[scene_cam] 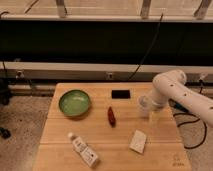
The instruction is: Place the ceramic cup in the ceramic bowl
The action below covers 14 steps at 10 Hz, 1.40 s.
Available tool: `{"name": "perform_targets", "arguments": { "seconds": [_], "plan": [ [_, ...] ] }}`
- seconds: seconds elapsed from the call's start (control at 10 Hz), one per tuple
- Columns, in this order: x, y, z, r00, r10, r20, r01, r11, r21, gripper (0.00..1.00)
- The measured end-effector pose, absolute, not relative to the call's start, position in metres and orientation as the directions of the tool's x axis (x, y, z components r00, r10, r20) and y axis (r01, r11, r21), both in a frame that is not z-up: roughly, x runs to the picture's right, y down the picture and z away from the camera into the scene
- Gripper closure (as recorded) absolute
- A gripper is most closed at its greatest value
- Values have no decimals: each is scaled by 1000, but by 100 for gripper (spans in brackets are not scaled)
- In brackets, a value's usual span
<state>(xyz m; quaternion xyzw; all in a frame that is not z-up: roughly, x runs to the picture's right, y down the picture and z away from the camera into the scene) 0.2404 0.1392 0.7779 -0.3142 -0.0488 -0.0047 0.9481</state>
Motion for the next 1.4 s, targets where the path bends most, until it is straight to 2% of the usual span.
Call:
{"name": "perform_targets", "arguments": {
  "seconds": [0.3, 0.4, 1.1, 1.2, 1.4],
  "plan": [
    [239, 141, 790, 995, 4, 103, 58, 805, -591, 20],
    [239, 141, 793, 995, 0, 102, 61, 806, -589, 24],
    [257, 142, 816, 990, -21, 136, 94, 828, -553, 95],
    [258, 141, 817, 989, -23, 146, 100, 829, -550, 99],
    [252, 139, 809, 988, -30, 150, 109, 824, -556, 100]
  ]
}}
